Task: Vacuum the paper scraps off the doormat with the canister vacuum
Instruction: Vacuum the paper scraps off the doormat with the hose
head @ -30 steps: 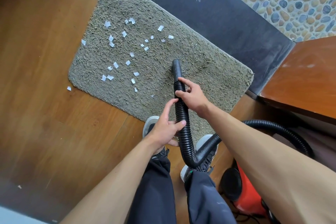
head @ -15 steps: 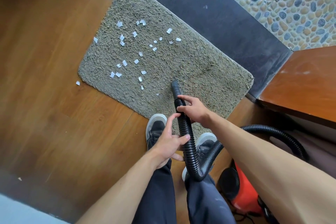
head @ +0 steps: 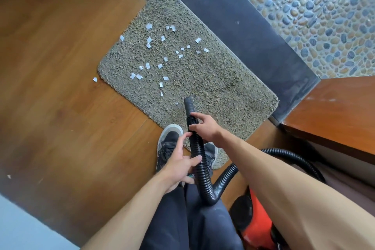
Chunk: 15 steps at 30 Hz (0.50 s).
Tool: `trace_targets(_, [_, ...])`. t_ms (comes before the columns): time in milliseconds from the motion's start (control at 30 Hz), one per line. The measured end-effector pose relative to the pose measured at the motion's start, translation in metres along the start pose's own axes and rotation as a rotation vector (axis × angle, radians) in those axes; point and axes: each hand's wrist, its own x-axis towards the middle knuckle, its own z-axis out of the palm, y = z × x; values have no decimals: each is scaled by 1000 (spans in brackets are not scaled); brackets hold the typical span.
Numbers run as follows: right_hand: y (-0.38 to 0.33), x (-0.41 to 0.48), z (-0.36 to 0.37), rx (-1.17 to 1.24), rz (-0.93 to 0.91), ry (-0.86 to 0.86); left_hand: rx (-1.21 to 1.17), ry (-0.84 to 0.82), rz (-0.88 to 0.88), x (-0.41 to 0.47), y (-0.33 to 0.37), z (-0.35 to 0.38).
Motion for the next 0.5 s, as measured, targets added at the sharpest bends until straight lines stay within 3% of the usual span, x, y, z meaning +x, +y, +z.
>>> trace_targets(500, [13,13,9,19,-29,26,22,-2,27,18,-14,-9])
